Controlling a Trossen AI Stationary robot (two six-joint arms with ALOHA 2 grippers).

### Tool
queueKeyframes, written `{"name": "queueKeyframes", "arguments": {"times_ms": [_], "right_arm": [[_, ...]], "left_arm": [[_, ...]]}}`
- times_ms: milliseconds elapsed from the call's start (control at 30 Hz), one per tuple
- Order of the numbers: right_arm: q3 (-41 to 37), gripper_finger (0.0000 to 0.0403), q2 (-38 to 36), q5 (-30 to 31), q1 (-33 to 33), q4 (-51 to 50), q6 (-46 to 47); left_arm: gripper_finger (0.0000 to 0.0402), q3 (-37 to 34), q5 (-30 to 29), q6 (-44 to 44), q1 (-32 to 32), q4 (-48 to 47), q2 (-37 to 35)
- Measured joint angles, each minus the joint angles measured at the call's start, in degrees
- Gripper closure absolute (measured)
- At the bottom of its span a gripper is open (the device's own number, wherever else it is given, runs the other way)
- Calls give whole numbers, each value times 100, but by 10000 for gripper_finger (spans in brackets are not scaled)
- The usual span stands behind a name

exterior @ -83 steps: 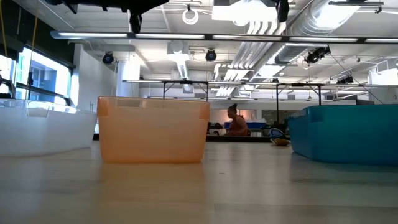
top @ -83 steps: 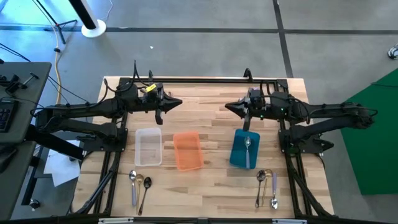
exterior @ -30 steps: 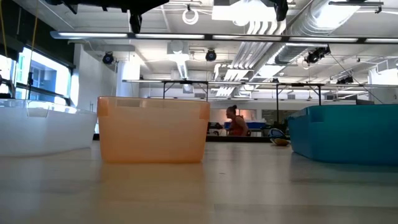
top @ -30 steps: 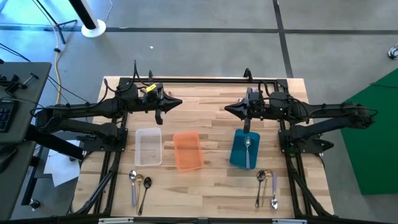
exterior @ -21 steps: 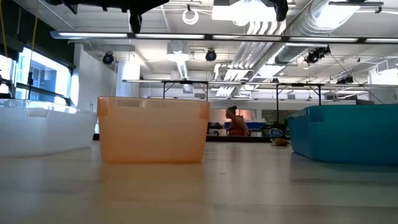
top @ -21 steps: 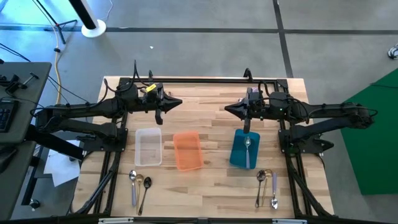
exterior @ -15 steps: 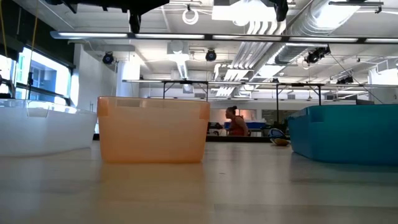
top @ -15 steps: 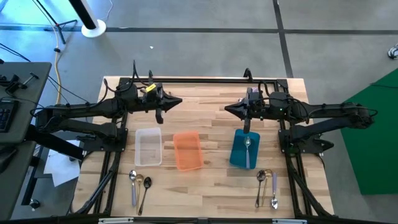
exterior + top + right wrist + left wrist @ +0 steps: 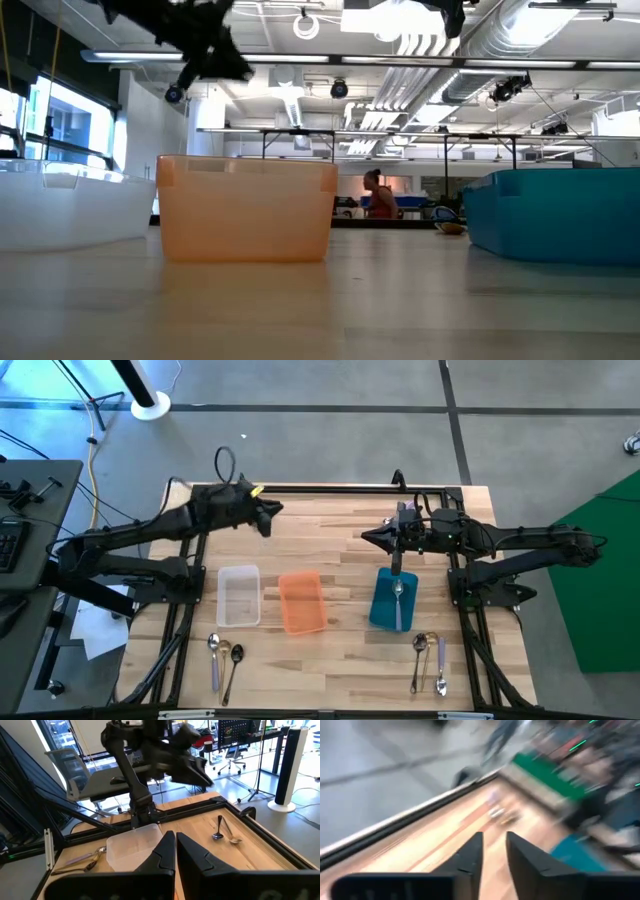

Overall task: Sort silverware by color (type)
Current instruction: Put the top left black spoon into the orange bin

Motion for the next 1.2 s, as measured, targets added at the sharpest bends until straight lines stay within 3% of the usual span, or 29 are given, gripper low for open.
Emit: {"name": "queueKeyframes", "arguments": {"times_ms": [233,400,633,900,1200], "right_arm": [[0,403,0,2,-2,0,266],[0,403,0,2,0,-6,469],[0,403,0,2,0,-72,625],[0,403,0,2,0,-313,769],[0,403,0,2,20,-453,766]], "left_arm": [[204,831,-15,611,1520,-2320,1163],[162,1091,-4,652,1980,-2958,2128],[158,1083,118,-1084,2449,-2957,2985],[160,718,295,-2876,2836,-2742,3204],[160,587,348,-3540,2949,-2410,3205]]}}
